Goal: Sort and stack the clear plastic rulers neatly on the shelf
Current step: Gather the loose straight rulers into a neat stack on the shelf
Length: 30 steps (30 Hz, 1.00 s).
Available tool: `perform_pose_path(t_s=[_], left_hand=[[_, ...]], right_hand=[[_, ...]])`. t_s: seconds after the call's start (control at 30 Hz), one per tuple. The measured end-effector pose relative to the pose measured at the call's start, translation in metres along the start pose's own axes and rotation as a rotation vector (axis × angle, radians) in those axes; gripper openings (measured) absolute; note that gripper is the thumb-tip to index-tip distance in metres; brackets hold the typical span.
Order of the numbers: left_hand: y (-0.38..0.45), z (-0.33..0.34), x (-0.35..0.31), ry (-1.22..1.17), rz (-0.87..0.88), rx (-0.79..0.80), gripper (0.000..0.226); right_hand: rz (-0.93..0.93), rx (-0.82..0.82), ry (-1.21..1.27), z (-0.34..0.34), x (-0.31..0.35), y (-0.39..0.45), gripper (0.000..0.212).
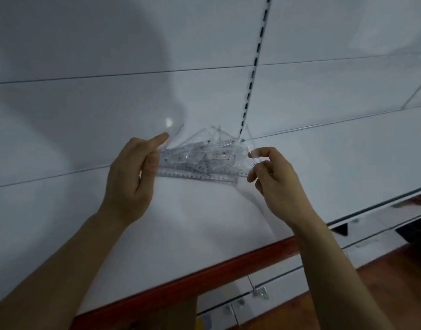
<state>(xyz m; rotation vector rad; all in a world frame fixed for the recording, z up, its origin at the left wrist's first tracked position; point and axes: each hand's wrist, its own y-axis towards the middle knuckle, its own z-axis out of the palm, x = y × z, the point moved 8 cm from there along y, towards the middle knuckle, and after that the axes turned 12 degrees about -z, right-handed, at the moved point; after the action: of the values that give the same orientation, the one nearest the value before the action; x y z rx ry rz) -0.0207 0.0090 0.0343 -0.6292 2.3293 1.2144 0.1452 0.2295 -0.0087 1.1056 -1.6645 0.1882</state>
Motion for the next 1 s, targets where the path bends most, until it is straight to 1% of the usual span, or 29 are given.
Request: perform_pose_path(t_s=[0.13,0.23,0.37,0.47,0.53,0.6,0.77,0.9,1.0], left_hand=[[-0.002,0.039,-0.047,0.101,0.151,0.184,0.038],[-0.001,0.081,-0.09,0.121,0.238,0.282,0.04],[-0.002,0.145,-0.154,0.114,0.316,0.314,0.04],[-0.006,0.194,-0.196,0.098,0.367,0.356,0.039],[-0.007,0.223,-0.218,0.074,0.373,0.375,0.038],[-0.007,0.251,-0.238,0.045,0.381,0.377,0.038],[0.001,0.324,-0.289,0.018,0.446,0.412,0.036],[0.025,0.385,-0.324,-0.014,0.483,0.451,0.036],[0.045,0.437,-0.34,-0.058,0.458,0.486,0.036]], right_hand=[[0.08,-0.206,0.052,-0.085,-0.022,-0.021,0.005],[0.143,-0.262,0.044,-0.136,-0.047,-0.037,0.009],[0.157,-0.408,0.116,-0.205,-0.077,-0.056,0.016],[0.126,-0.504,0.123,-0.262,-0.096,-0.068,0.008],[0.088,-0.532,0.106,-0.297,-0.109,-0.072,0.002],[0.075,-0.551,0.113,-0.329,-0.123,-0.074,0.003],[0.134,-0.613,0.099,-0.403,-0.167,-0.084,0.009],[0.177,-0.634,0.013,-0.458,-0.202,-0.089,0.012],[0.182,-0.734,-0.035,-0.495,-0.222,-0.092,0.011]])
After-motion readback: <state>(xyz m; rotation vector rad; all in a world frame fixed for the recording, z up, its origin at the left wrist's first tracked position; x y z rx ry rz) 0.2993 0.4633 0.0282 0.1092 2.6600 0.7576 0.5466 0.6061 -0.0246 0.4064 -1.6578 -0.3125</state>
